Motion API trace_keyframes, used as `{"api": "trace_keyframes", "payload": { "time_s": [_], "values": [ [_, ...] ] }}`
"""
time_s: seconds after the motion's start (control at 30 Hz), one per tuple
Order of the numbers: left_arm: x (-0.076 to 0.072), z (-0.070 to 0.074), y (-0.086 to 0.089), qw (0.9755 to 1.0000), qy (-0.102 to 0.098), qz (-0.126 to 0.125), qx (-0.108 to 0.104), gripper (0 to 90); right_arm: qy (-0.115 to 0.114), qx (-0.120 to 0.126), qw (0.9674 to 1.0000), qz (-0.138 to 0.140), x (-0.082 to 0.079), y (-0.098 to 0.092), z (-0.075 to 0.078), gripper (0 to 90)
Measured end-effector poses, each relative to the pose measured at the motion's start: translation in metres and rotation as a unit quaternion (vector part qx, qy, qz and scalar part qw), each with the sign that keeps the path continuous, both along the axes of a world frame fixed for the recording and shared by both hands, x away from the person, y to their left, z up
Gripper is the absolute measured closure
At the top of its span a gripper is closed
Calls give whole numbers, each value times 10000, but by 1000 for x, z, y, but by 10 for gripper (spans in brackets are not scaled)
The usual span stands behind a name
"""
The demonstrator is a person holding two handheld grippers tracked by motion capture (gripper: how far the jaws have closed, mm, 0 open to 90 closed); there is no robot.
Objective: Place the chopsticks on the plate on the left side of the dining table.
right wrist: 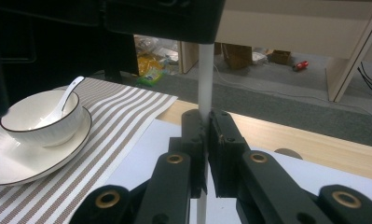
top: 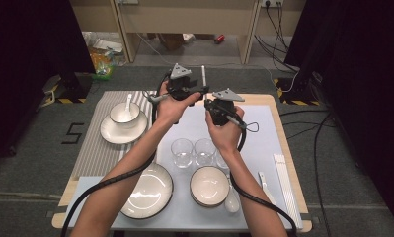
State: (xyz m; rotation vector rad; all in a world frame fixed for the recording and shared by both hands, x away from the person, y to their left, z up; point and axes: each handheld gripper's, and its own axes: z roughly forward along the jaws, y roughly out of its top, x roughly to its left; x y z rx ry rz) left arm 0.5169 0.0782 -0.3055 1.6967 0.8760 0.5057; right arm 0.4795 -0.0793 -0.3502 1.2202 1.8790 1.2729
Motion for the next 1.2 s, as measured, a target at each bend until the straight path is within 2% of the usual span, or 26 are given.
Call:
{"api": "trace_keyframes", "payload": {
  "time_s": [0.3,0.33,0.6,0.7,0.87,1.0,1.2],
  "values": [
    [2,-2,-5,9998,106,-126,-128,606,-23,10,10000,-18,-2,-2,2,856],
    [2,-2,-7,9996,129,-139,-191,621,-25,30,10000,-17,-2,-2,2,856],
    [3,-3,-8,9995,109,-124,-266,750,-37,35,10000,-8,-2,-2,2,857],
    [3,-5,-7,9986,189,-183,-456,804,-26,32,10000,-11,-2,-3,2,858],
    [1,-5,-6,9977,196,-260,-590,830,-9,40,10000,15,-2,-3,3,854],
    [-2,-3,-6,9983,24,-240,-527,836,88,50,9999,96,-2,-4,5,792],
    [-3,0,-2,9986,-49,-183,-500,836,219,34,9997,124,-6,-11,4,761]
  ]
}}
